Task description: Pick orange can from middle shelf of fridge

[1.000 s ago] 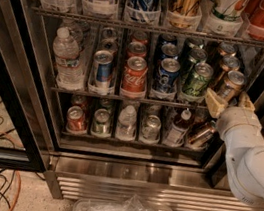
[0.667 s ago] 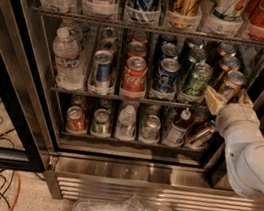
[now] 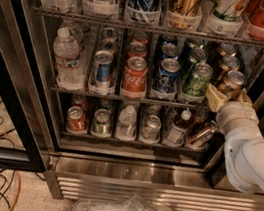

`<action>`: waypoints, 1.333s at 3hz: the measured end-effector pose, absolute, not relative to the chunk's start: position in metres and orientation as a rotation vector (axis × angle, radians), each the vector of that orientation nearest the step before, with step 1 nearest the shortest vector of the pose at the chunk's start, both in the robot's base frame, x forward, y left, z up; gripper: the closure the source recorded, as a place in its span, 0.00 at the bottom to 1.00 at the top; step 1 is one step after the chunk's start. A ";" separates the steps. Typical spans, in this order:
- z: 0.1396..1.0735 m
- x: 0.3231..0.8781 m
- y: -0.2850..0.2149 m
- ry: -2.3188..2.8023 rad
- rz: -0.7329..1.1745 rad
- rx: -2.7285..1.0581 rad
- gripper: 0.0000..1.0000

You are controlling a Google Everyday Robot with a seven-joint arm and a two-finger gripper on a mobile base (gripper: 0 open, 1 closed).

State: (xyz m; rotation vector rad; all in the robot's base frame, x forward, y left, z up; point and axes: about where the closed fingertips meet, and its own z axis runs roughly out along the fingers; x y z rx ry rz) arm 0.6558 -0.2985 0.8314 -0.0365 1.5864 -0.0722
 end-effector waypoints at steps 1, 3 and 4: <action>0.831 0.656 -0.295 1.586 -0.072 -0.036 0.34; 0.831 0.656 -0.295 1.586 -0.072 -0.036 0.71; 0.837 0.655 -0.293 1.575 -0.064 -0.038 0.95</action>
Offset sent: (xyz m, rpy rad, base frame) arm -0.0001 0.0027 0.0000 0.0003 -0.0002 -0.0004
